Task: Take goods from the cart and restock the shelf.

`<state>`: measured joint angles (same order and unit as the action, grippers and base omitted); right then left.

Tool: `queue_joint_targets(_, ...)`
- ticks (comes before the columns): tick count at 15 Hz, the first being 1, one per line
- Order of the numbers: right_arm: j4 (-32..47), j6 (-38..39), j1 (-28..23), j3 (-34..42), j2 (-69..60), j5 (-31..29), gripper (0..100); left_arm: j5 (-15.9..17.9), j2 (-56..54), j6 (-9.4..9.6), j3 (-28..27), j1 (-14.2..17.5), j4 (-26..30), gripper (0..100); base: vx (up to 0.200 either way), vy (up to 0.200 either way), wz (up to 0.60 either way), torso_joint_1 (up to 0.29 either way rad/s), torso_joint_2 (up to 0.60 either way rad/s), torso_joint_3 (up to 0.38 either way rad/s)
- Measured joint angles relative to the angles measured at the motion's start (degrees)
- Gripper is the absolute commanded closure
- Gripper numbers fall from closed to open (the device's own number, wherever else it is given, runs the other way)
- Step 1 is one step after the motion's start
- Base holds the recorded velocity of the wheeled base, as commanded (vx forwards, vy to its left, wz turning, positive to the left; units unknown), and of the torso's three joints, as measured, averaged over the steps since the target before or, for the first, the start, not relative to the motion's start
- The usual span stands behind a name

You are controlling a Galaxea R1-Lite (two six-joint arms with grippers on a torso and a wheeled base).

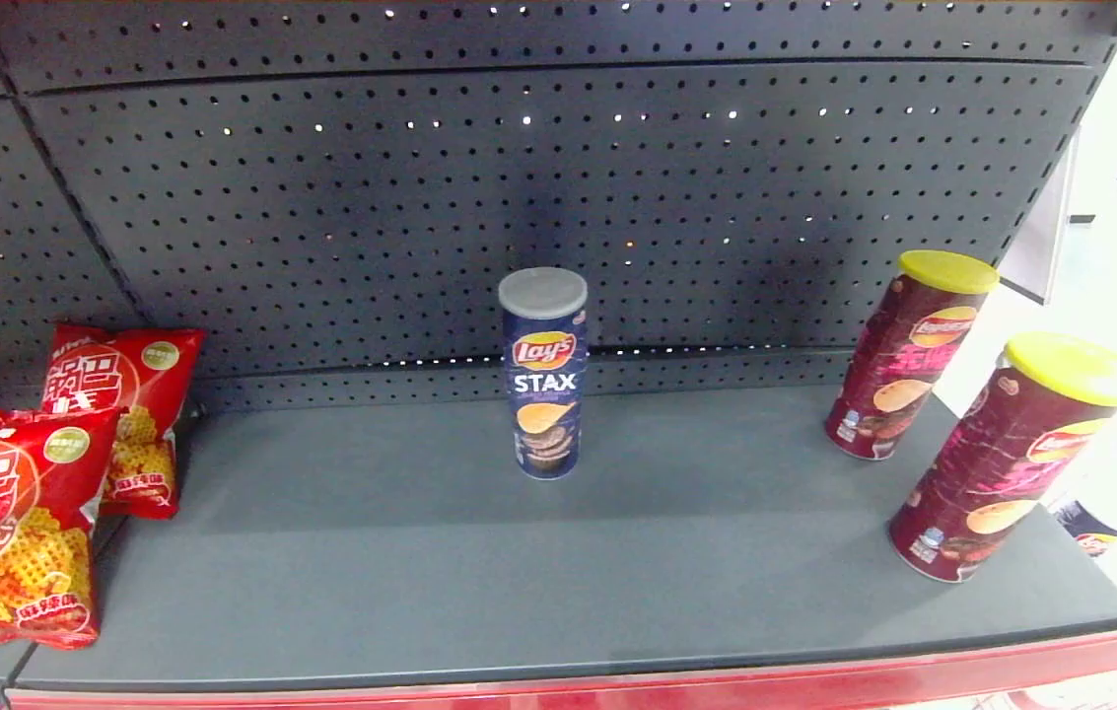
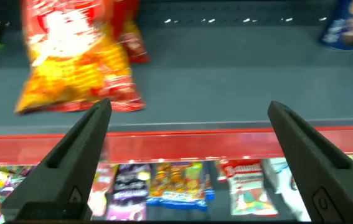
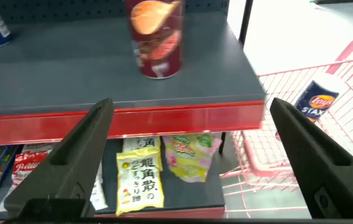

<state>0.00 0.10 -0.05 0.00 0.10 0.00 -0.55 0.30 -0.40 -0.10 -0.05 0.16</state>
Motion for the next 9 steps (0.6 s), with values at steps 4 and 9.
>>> queue_joint_targets(4,0.00,0.00,-0.05,0.00,0.00,0.02,0,-0.02,0.00,0.18,0.00,-0.05,0.00,0,0.000,-0.200,0.00,0.001,0.00,0.006)
queue_joint_targets(9,0.00,0.00,-0.05,0.00,0.00,0.00,0,-0.02,0.00,0.16,0.00,-0.05,0.02,0,0.000,-0.200,0.00,0.003,0.00,0.004)
